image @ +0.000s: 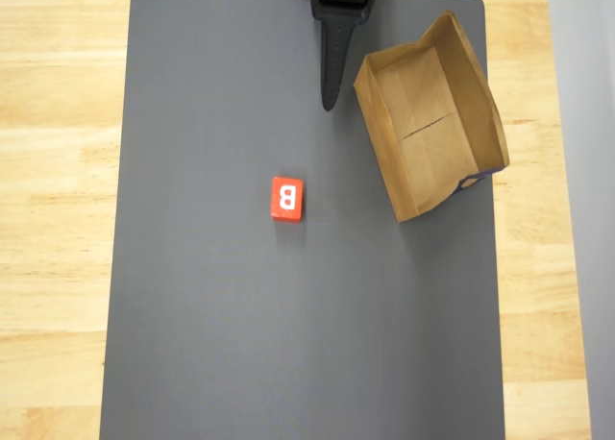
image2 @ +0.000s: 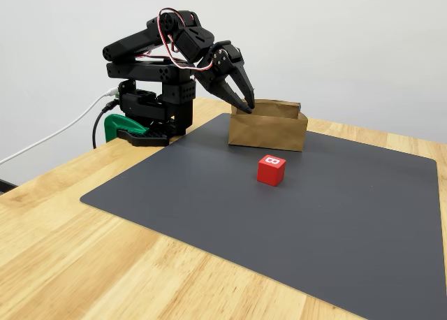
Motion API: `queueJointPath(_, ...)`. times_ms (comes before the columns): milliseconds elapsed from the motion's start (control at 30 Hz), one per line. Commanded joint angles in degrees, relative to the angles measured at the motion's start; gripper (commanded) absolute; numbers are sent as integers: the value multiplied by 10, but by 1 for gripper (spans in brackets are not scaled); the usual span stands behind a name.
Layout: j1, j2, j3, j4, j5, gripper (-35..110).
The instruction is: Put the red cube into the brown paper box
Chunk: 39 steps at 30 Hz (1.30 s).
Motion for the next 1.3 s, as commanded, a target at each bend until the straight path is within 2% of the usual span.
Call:
queueJointPath(0, 9, -1, 0, -4, -4, 0)
queueJointPath(367, 8, -1, 0, -4, -5, 1)
queueJointPath(767, 33, -33, -15, 3, -2, 23)
queueJointPath(1000, 73, -169, -114, 31, -9, 31)
queueJointPath(1267, 114, -449, -295, 70, -25, 34)
